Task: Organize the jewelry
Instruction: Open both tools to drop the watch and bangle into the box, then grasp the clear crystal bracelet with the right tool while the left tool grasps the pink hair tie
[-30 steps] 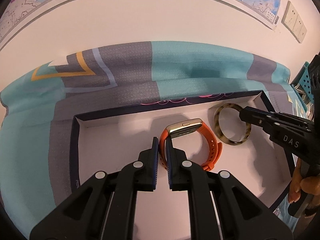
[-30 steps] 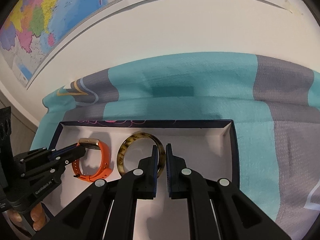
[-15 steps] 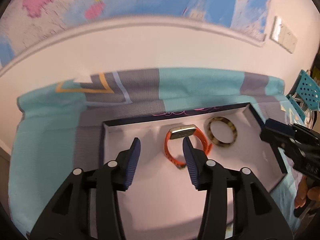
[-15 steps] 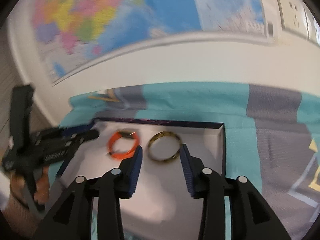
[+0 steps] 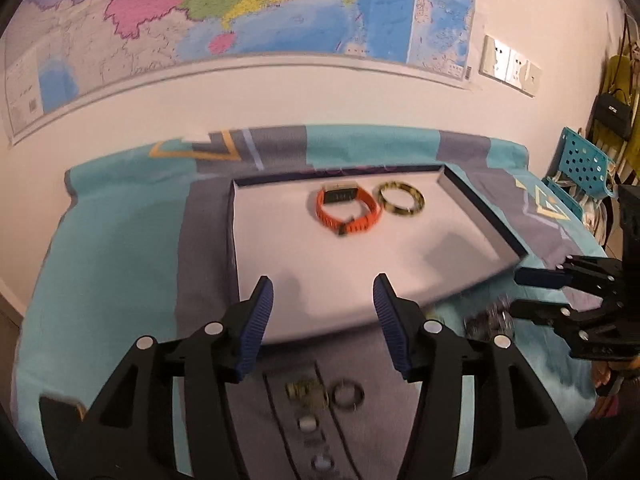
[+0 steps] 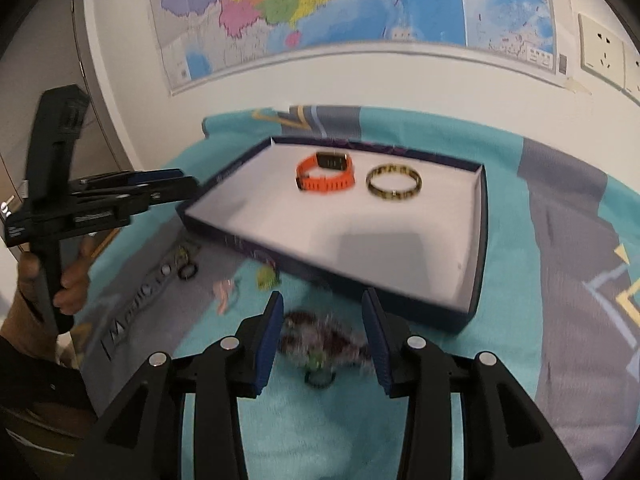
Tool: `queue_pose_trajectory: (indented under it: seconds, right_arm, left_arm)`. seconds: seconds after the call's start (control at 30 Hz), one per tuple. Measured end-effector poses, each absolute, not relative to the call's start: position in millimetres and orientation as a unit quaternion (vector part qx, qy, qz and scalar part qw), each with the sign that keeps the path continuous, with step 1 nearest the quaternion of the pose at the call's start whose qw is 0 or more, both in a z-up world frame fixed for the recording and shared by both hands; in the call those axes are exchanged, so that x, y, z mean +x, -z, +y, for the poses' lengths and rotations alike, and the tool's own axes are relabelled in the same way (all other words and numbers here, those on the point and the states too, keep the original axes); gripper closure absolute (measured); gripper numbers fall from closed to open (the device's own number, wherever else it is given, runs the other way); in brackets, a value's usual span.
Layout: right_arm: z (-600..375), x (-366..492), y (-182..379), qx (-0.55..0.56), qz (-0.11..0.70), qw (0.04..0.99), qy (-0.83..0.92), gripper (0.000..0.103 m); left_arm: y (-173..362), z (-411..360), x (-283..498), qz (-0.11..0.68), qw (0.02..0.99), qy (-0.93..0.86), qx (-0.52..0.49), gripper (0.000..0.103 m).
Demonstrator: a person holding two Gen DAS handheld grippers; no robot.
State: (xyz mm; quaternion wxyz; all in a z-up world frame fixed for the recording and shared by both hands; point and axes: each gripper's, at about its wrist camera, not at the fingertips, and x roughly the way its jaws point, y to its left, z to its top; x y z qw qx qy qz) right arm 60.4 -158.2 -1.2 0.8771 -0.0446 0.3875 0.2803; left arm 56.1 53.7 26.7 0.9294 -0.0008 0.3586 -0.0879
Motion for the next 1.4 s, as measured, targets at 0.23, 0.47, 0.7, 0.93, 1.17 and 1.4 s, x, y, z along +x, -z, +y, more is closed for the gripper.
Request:
queue_pose_trajectory:
  seconds: [0.23, 0.47, 0.7, 0.93, 1.17, 1.4]
  right_arm:
    - [-149, 54, 17, -0.062, 0.397, 0.874, -0.274, 0.064]
    - [-139, 47, 19, -0.103, 0.387, 0.879, -0.257, 0.072]
    - [-139, 45, 19, -0.111, 0.390, 0.877, -0.257, 0.093]
    - [-157, 47, 9, -0.048, 0.388, 0.882, -0.265, 0.095]
    - [-181, 47, -10, 0.012, 0.374, 0.887, -0.271, 0.095]
    - [-193, 43, -32, 0.038, 0.351, 0.894, -0.275, 0.095]
  left_arm:
    - [-12, 33, 29, 0.366, 0.922, 0.125, 0.029, 0.050]
    - [2, 14, 25, 0.381, 0.914, 0.136, 0.041, 0.049]
    - [12, 4, 24, 0.394, 0.906, 0.150, 0.043, 0.049]
    - [16, 1, 24, 0.400, 0.902, 0.158, 0.043, 0.049]
    - [20, -1, 29, 0.409, 0.896, 0.168, 0.036, 0.055]
    - [27, -1, 35, 0.425, 0.888, 0.176, 0.025, 0.065]
